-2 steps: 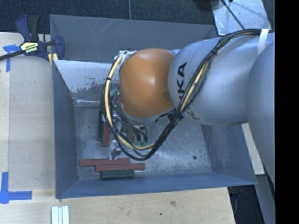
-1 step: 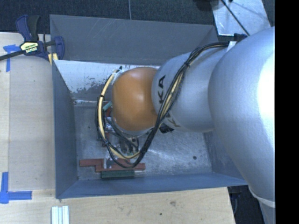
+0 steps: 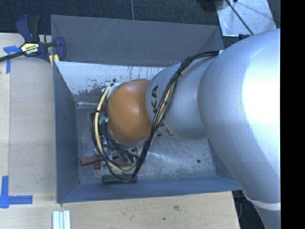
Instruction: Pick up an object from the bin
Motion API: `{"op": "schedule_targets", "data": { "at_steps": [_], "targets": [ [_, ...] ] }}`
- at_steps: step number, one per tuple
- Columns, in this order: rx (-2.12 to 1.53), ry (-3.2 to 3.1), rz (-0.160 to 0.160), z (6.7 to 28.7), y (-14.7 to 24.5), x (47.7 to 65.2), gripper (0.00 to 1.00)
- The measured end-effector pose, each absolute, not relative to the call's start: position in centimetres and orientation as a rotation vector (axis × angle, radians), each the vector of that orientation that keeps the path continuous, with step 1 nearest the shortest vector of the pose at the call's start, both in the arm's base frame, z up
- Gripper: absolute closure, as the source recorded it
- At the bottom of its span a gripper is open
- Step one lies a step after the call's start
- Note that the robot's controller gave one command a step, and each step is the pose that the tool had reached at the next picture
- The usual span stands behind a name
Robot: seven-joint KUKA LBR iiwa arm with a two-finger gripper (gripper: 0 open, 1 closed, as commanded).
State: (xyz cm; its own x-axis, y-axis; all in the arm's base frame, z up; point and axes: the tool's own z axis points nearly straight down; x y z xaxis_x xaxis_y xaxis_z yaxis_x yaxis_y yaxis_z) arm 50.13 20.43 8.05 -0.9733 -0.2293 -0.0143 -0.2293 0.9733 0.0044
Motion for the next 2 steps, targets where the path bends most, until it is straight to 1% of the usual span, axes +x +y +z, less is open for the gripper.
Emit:
{"op": "schedule_targets", "data": {
  "at_steps": [1, 2],
  "targets": [
    [-0.361, 3.107, 0.010, 8.0, 20.4, 50.1, 1.00],
    [-0.446, 3.103, 0.003, 24.7, 21.5, 50.7, 1.00]
  ]
}}
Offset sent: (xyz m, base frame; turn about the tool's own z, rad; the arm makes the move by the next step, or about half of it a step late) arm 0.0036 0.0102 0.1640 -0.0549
